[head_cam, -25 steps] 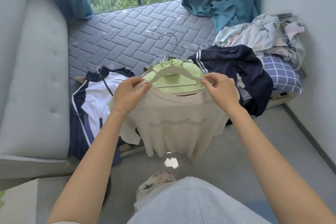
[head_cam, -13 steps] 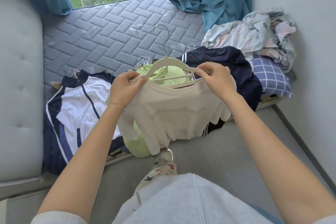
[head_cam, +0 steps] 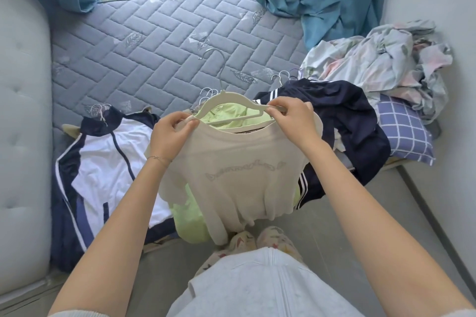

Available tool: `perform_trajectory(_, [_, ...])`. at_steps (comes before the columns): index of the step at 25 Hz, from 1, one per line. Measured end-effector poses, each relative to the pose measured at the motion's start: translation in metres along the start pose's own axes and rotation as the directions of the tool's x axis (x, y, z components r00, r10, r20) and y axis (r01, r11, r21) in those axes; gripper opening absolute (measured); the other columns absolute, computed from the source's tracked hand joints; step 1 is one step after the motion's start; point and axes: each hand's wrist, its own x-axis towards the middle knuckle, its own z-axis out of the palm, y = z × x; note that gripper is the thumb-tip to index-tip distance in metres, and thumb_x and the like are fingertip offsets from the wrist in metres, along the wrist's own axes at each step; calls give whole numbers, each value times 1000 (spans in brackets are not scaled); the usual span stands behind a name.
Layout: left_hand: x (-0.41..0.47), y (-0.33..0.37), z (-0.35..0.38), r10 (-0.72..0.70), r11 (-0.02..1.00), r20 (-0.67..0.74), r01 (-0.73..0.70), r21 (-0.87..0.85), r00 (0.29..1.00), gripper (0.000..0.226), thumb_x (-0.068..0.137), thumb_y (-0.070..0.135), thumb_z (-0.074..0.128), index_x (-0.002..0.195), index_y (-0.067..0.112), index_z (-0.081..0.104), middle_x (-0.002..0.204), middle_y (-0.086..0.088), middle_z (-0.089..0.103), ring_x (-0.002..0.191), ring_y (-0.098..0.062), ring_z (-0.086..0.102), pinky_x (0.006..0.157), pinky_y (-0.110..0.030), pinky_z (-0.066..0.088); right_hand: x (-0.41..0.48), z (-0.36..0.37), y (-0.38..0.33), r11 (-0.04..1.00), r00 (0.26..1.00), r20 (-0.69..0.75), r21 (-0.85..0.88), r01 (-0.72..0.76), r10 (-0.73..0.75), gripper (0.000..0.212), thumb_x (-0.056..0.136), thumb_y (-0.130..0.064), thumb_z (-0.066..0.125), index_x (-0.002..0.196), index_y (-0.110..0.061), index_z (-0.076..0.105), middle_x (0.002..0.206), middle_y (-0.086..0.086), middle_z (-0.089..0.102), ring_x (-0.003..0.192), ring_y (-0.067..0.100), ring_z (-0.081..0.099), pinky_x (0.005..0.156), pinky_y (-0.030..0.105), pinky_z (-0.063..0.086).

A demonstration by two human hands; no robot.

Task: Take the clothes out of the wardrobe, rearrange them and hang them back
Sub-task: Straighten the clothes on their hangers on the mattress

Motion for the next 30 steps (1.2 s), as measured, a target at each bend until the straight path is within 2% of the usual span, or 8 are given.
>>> perform_trajectory(4, [40, -17, 17, -50, 999, -30, 49, -23, 998, 12, 85, 30, 69, 91, 19, 71, 95, 8, 70, 94, -11, 62, 92, -35, 48, 45, 30, 12, 1000, 999, 30, 11, -21, 21, 11, 90, -33, 62, 95, -28, 71, 98, -10, 72, 91, 13, 62, 75, 28, 17])
perform_trajectory(7, [79, -45, 41, -86, 993, -74, 92, 74, 993, 12, 89, 30, 65, 94, 20, 69, 97, 2, 70, 100, -22, 61, 96, -44, 45, 87, 73, 30, 997, 994, 79, 6, -72, 71, 16, 91, -32, 62, 102, -26, 71, 104, -7, 72, 99, 19, 61, 78, 27, 18])
perform_trajectory(10, [128, -98, 74, -109, 957, -137, 141, 252, 985, 14, 92, 32, 59, 96, 20, 66, 88, -3, 66, 96, -30, 57, 92, -46, 43, 136, 135, 61, 996, 985, 148, -39, -86, 90, 18, 92, -32, 60, 104, -25, 70, 105, -6, 71, 105, 20, 58, 82, 29, 20])
perform_trajectory(13, [173, -163, 114, -101, 905, -144, 151, 397, 984, 20, 95, 27, 54, 103, 10, 62, 98, -16, 64, 99, -38, 54, 90, -45, 38, 176, 203, 98, 994, 976, 200, -90, -66, 83, 19, 93, -33, 58, 104, -24, 69, 106, -3, 70, 110, 22, 55, 91, 34, 26])
perform_trajectory(20, [230, -284, 182, -100, 860, -137, 155, 486, 986, 22, 96, 27, 52, 107, 9, 59, 103, -20, 60, 101, -38, 53, 90, -45, 39, 228, 322, 175, 977, 967, 241, -213, -33, 85, 22, 93, -33, 57, 110, -25, 69, 116, 3, 68, 118, 26, 52, 100, 38, 32])
perform_trajectory(22, [234, -297, 188, -93, 852, -145, 155, 500, 985, 24, 96, 30, 51, 110, 12, 60, 106, -17, 61, 104, -36, 54, 90, -44, 38, 232, 334, 182, 973, 971, 231, -231, -7, 62, 24, 93, -33, 57, 113, -26, 69, 117, 1, 67, 119, 25, 52, 101, 38, 32])
perform_trajectory(25, [226, -296, 185, -72, 882, -134, 126, 453, 988, 32, 97, 27, 51, 127, 19, 57, 127, -6, 60, 120, -27, 52, 103, -43, 35, 223, 334, 177, 964, 972, 232, -250, 91, -32, 31, 94, -30, 56, 124, -26, 63, 125, -1, 63, 123, 24, 49, 105, 38, 28])
perform_trajectory(30, [174, -242, 139, -55, 896, -117, 100, 432, 992, 45, 97, 19, 52, 142, 23, 46, 148, 0, 45, 140, -22, 36, 115, -49, 21, 174, 286, 121, 973, 934, 326, -126, 194, -144, 42, 95, -31, 57, 136, -24, 53, 135, -5, 56, 130, 18, 42, 111, 38, 23])
